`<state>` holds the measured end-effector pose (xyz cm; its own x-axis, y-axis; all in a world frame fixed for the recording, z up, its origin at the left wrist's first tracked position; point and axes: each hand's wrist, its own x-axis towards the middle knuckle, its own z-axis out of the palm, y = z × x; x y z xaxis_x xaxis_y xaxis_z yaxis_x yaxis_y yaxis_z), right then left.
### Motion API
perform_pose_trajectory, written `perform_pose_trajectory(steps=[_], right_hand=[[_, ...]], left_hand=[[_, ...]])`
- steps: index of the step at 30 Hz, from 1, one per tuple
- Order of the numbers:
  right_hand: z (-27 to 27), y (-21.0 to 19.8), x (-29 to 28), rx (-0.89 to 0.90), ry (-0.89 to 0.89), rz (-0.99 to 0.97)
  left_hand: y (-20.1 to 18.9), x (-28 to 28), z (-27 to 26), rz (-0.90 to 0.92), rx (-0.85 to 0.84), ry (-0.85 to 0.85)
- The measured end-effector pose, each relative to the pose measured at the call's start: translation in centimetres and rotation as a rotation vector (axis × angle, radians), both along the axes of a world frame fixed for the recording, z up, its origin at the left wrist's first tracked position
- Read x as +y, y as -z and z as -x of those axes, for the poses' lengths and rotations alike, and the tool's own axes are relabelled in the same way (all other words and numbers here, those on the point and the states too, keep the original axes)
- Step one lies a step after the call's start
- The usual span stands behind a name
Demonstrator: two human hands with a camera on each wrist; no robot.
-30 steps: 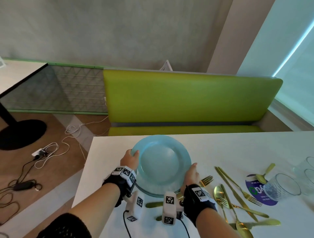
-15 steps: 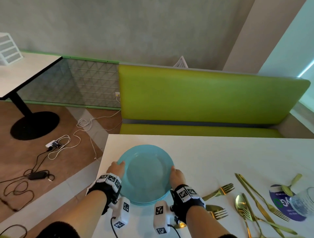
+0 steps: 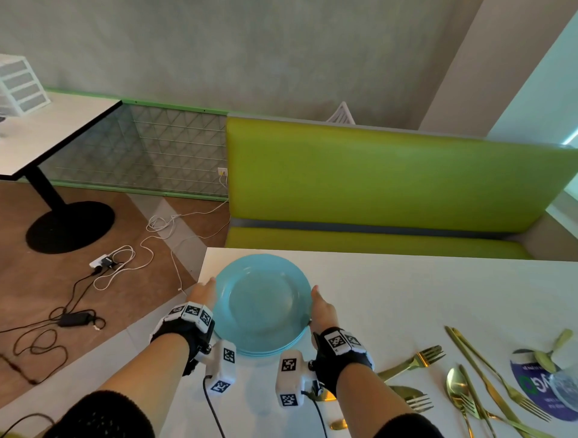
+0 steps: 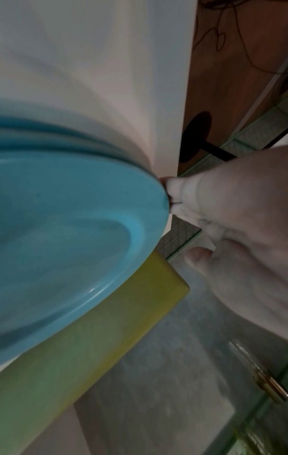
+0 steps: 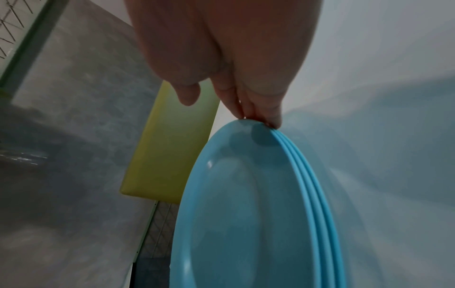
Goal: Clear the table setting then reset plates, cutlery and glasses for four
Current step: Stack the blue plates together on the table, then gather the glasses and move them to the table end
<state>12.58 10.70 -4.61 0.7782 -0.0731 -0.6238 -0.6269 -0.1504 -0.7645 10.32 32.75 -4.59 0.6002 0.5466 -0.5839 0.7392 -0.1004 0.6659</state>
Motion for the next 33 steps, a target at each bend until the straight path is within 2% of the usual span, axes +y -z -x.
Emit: perform_pose_trajectory(steps=[9,15,19,22,24,28,33], right_hand=[[-0.5,0.9,0.8,0.024,0.061,-0.188],[-0.2,0.2,0.0,0.046,0.018,-0.155],[-0.2,-1.0,-2.1,0.037,0.052,-0.105],[0.9,-2.4,-5.3,0.024,0.135,-0.124],[2.1,-3.9,-8.5,0.013,0.162,-0.131],[5.4,-7.0,-16.8,0.012,0.236,-0.176],[9.4,-9.0,-28.2,-0.010,0.331,-0.039]], left_hand=[[-0.3,0.5,-0.6,0.001,-0.056,-0.117],[-0.7,0.3,-0.4,-0.018,-0.060,-0.091],[-1.7,-1.4,-0.6,-0.177,-0.108,-0.025],[-3.0,-4.5,-1.4,-0.334,-0.184,0.061],[-3.9,-7.8,-2.0,-0.349,-0.267,0.133],[-6.1,-16.7,-2.1,-0.252,-0.389,0.384],[-8.0,-28.4,-0.5,-0.097,-0.418,0.746]])
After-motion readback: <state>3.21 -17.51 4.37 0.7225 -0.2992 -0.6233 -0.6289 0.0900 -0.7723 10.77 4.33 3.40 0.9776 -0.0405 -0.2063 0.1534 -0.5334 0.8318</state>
